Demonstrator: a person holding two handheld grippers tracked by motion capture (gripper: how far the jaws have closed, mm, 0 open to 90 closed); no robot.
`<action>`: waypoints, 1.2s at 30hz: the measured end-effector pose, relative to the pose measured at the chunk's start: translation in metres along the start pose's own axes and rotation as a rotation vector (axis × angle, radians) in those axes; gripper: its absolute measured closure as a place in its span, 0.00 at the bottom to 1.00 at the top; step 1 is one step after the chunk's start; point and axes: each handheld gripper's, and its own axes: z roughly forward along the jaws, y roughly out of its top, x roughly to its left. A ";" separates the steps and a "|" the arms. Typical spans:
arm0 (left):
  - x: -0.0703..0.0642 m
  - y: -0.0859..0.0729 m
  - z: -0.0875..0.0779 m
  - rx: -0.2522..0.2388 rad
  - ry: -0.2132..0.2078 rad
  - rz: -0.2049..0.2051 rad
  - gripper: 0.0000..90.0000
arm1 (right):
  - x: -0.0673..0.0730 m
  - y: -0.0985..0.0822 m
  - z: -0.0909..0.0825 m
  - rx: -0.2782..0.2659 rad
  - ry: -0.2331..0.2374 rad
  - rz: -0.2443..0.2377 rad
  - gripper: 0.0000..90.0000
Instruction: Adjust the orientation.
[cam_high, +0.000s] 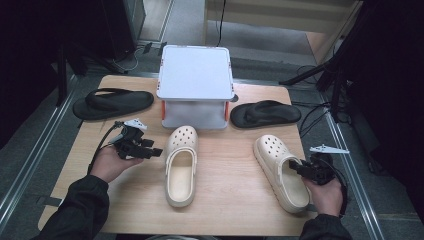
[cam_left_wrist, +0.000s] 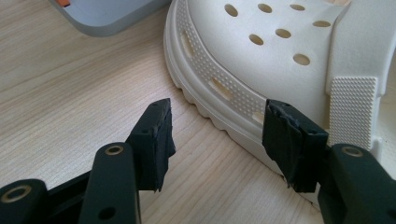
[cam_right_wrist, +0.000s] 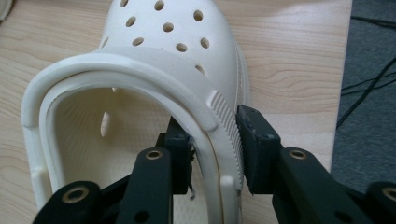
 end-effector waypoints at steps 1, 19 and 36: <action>0.000 0.000 0.000 0.002 0.001 0.000 0.48 | 0.001 0.000 0.000 0.003 -0.005 -0.006 0.77; 0.000 0.000 0.001 0.005 0.000 0.002 0.48 | 0.008 0.008 -0.005 -0.033 0.000 0.003 0.85; 0.001 -0.001 -0.001 -0.003 0.001 -0.006 0.49 | 0.045 0.033 -0.010 -0.064 0.043 0.000 0.86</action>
